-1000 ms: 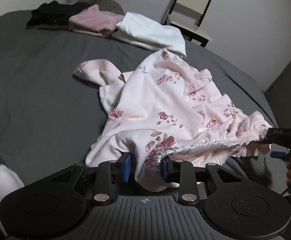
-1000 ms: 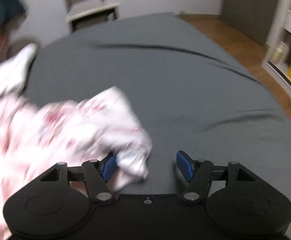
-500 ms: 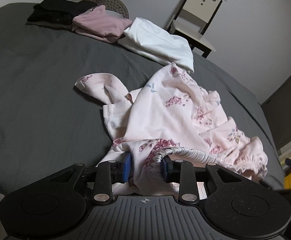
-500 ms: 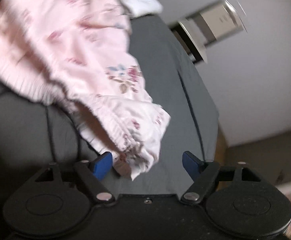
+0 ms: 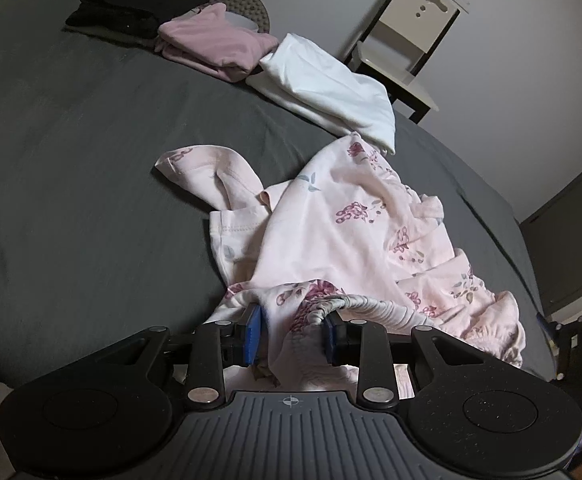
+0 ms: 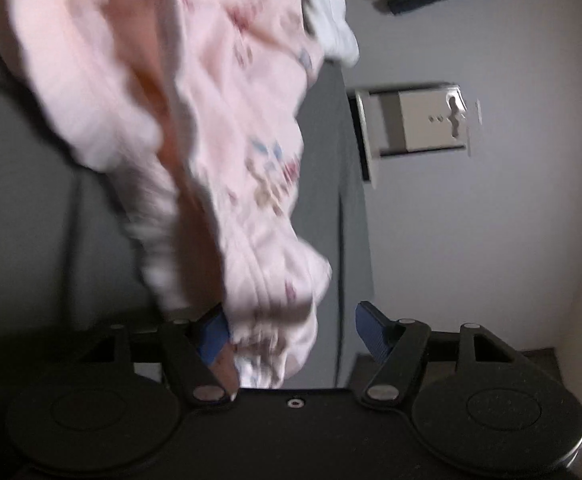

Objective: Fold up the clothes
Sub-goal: 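Lift the waistband with both grippers, stretching it between them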

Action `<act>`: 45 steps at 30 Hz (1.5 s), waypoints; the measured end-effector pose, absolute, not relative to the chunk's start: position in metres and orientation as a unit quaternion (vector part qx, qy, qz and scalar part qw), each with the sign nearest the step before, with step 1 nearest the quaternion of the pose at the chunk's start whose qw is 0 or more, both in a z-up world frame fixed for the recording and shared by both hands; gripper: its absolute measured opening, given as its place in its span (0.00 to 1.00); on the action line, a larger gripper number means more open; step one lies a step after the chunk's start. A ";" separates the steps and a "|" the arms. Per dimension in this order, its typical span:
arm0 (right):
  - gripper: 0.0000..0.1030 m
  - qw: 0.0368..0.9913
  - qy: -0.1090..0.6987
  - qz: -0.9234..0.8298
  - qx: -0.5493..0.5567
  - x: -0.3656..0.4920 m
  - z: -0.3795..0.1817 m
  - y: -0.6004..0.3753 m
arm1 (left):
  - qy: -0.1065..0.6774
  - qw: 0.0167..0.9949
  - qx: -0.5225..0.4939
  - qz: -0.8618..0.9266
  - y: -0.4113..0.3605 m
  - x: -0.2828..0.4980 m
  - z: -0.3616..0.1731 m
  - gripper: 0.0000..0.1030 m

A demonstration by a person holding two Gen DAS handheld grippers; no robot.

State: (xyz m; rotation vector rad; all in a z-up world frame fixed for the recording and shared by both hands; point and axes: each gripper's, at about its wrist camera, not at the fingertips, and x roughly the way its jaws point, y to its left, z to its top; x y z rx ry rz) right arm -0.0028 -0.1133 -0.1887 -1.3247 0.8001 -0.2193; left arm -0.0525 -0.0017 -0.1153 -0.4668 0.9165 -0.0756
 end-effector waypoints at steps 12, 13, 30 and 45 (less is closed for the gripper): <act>0.17 0.809 0.284 -0.111 -0.502 -0.001 -0.107 -0.121 | 0.458 0.873 -0.153 -0.067 -0.017 -0.071 -0.121 0.31; 0.17 0.814 0.280 -0.111 -0.496 -0.002 -0.101 -0.119 | 0.461 0.872 -0.145 -0.070 -0.019 -0.074 -0.122 0.31; 0.22 0.828 0.308 -0.135 -0.448 -0.004 -0.097 -0.127 | 0.458 0.883 -0.059 -0.087 -0.046 -0.102 -0.139 0.50; 0.07 0.817 0.364 -0.099 -0.436 0.013 -0.119 -0.123 | 0.423 0.899 -0.063 -0.089 -0.030 -0.092 -0.112 0.29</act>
